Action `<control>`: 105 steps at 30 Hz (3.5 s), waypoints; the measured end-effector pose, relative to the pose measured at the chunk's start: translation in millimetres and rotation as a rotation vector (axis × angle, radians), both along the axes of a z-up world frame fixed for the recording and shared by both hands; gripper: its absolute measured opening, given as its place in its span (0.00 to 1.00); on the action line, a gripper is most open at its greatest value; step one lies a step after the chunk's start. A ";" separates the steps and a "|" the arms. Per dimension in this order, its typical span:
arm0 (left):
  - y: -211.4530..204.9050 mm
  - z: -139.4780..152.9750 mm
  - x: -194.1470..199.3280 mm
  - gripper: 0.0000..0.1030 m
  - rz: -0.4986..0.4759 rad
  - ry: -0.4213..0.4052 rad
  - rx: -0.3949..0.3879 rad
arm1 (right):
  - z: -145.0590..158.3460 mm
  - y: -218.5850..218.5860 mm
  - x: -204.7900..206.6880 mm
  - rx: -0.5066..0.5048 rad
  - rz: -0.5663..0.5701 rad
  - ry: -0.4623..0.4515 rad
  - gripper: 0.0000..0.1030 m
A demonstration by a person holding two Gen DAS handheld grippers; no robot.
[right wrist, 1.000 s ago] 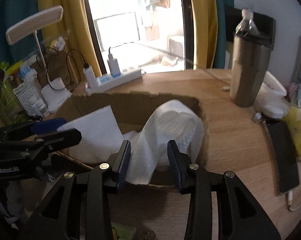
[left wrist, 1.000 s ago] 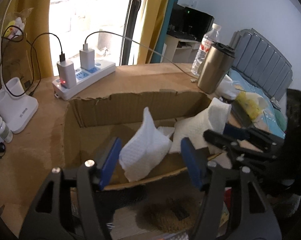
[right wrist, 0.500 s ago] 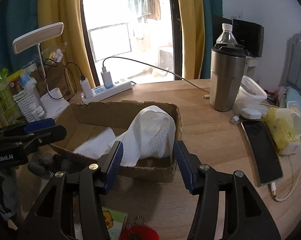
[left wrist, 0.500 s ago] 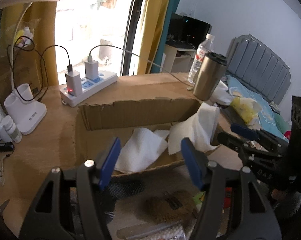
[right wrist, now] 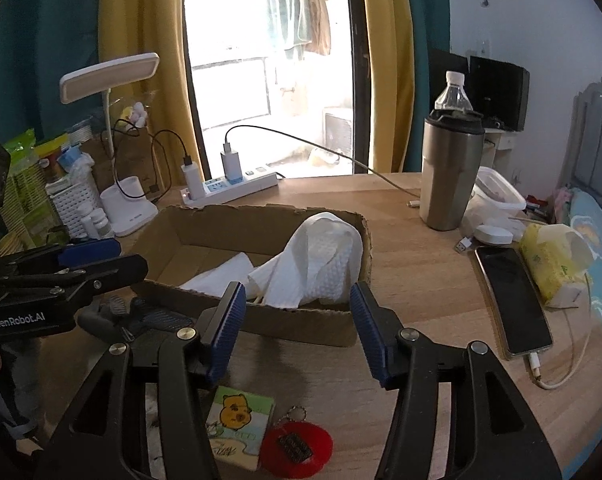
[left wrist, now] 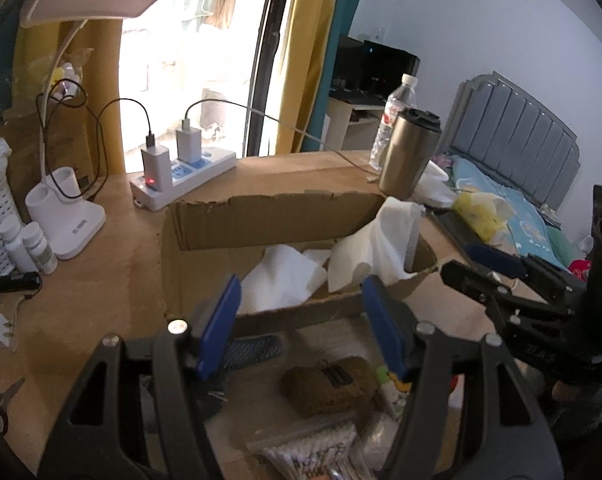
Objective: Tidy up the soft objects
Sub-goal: 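Withdraw both tools from the box toward the remaining items, then grasp the red round pouch with the right gripper while the left grasps the cotton swab bag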
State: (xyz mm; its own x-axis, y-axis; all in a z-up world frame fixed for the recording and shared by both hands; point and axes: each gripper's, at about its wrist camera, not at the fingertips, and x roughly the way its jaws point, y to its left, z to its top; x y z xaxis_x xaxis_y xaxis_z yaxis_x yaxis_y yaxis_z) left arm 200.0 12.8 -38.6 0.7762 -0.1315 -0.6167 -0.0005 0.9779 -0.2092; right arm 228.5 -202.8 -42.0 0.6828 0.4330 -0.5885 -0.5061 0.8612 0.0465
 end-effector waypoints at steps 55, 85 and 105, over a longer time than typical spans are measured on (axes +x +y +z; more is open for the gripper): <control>-23.1 -83.8 -78.0 0.82 0.020 0.152 -0.009 | -68.8 -31.2 -62.1 -0.022 -0.013 0.083 0.64; -28.1 -95.1 -81.2 0.59 -0.011 0.176 0.070 | -90.6 -29.1 -44.8 -0.050 -0.051 0.141 0.50; -21.1 -65.5 -93.3 0.44 -0.050 0.100 0.030 | -44.3 -15.8 -53.3 -0.043 -0.009 0.023 0.40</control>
